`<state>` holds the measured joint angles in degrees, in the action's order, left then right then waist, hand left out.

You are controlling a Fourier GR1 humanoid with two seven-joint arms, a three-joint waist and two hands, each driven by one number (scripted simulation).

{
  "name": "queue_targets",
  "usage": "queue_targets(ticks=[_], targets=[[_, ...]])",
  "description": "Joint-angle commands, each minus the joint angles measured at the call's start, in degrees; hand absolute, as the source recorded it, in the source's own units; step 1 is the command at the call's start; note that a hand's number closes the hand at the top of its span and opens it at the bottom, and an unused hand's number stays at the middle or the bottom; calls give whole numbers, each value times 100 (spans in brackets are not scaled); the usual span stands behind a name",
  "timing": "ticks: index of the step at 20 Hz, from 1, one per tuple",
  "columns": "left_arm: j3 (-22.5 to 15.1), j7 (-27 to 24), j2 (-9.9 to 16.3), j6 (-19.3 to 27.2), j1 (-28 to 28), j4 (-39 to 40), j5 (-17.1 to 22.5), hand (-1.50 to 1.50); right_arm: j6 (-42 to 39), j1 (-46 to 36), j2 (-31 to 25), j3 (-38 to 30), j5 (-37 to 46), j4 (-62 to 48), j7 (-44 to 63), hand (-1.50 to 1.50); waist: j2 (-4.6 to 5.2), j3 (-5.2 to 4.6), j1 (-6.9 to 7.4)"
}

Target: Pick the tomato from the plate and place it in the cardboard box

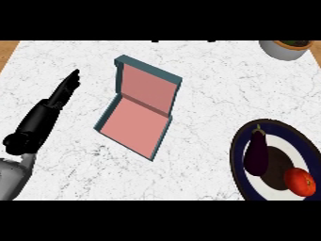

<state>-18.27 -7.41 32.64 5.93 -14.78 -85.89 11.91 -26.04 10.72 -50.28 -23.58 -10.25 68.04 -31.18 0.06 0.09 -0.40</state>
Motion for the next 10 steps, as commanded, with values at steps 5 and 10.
queue_targets(ticks=[5,10], targets=[[51,26,-110,-91,-45,-19,-87,0,-441,222,-902,761,1254,818,129,-150,-1,-16,39],[177,177,-52,-213,23,-88,-96,0,-728,11,-1193,962,1367,1776,1232,-150,-12,-22,54]])
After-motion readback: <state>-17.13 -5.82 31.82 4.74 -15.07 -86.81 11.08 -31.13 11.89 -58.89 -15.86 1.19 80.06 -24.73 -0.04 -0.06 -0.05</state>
